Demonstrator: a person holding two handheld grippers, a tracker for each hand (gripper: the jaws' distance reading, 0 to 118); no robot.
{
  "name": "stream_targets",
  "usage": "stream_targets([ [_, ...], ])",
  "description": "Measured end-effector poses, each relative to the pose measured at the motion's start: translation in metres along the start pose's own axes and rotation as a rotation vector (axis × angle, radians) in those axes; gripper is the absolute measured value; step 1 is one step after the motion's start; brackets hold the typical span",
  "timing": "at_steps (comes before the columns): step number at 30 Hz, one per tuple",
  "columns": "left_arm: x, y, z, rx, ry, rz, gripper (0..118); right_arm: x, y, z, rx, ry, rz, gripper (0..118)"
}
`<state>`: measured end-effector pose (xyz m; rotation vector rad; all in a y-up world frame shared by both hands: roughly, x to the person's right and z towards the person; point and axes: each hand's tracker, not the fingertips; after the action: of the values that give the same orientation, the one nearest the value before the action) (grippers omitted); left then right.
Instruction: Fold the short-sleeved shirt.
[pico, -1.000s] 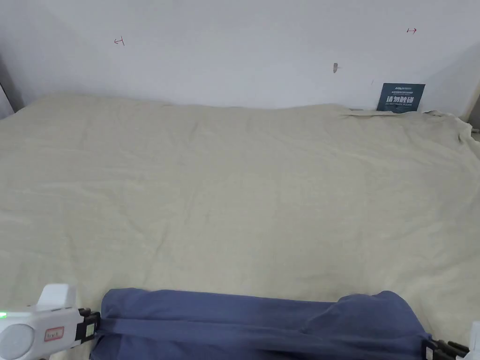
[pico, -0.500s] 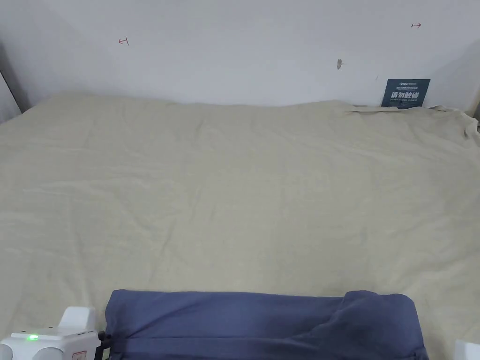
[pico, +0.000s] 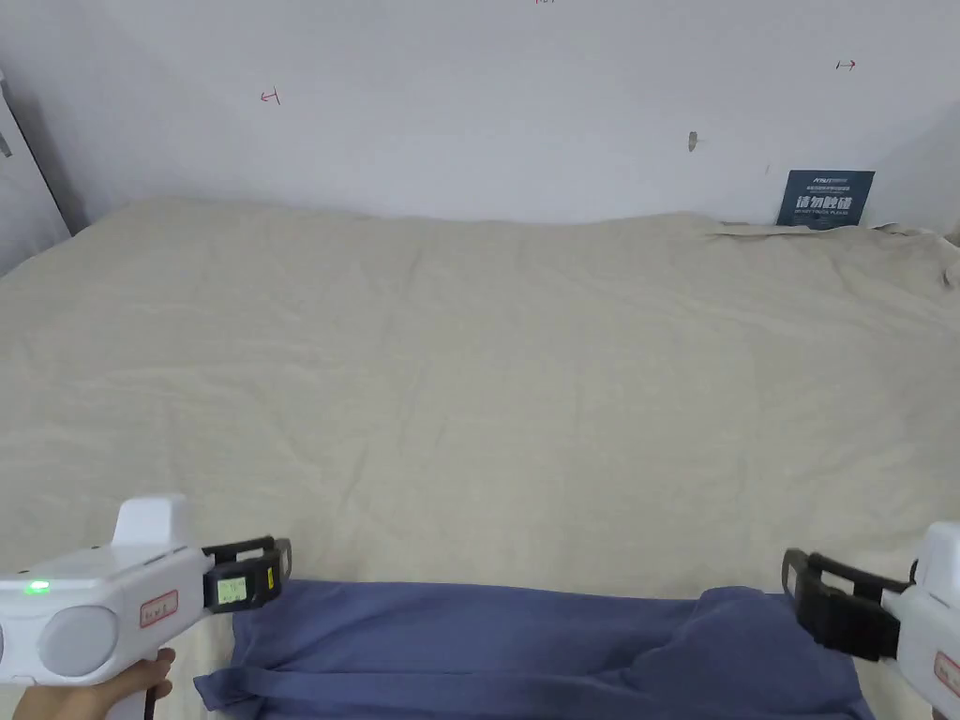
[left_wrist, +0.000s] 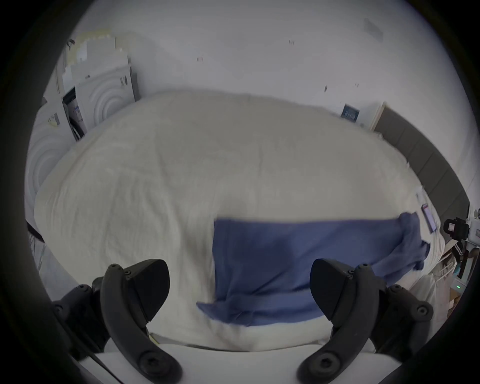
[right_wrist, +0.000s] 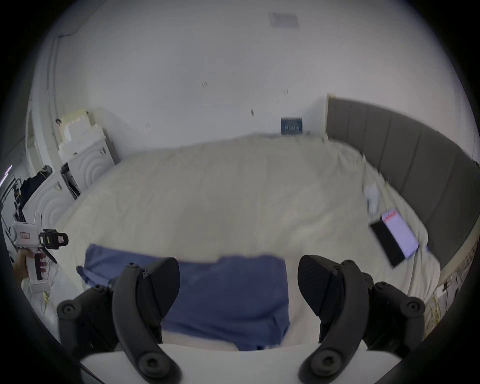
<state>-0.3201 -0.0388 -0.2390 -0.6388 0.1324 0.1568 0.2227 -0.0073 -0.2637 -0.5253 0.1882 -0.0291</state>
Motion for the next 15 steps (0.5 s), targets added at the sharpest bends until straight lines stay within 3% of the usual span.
stream_targets([
  [4,0.021,0.018,0.016,0.143,0.014,-0.023,107,-0.019,0.021,0.008,0.131,-0.047,0.046,95],
  [7,0.036,0.019,0.021,0.241,0.022,-0.046,83,-0.034,0.026,0.013,0.221,-0.091,0.061,95],
  [10,0.049,0.013,0.02,0.319,0.044,-0.061,71,-0.041,0.024,0.011,0.251,-0.128,0.074,90],
  [11,0.053,0.011,0.019,0.333,0.036,-0.071,66,-0.042,0.023,0.011,0.26,-0.126,0.071,79],
  [12,0.056,0.009,0.018,0.342,0.036,-0.096,50,-0.043,0.022,0.011,0.267,-0.125,0.066,53],
  [14,0.061,0.005,0.017,0.354,0.042,-0.115,4,-0.042,0.019,0.008,0.279,-0.134,0.057,2],
  [15,0.063,0.005,0.017,0.355,0.034,-0.12,0,-0.041,0.018,0.009,0.283,-0.138,0.056,0],
])
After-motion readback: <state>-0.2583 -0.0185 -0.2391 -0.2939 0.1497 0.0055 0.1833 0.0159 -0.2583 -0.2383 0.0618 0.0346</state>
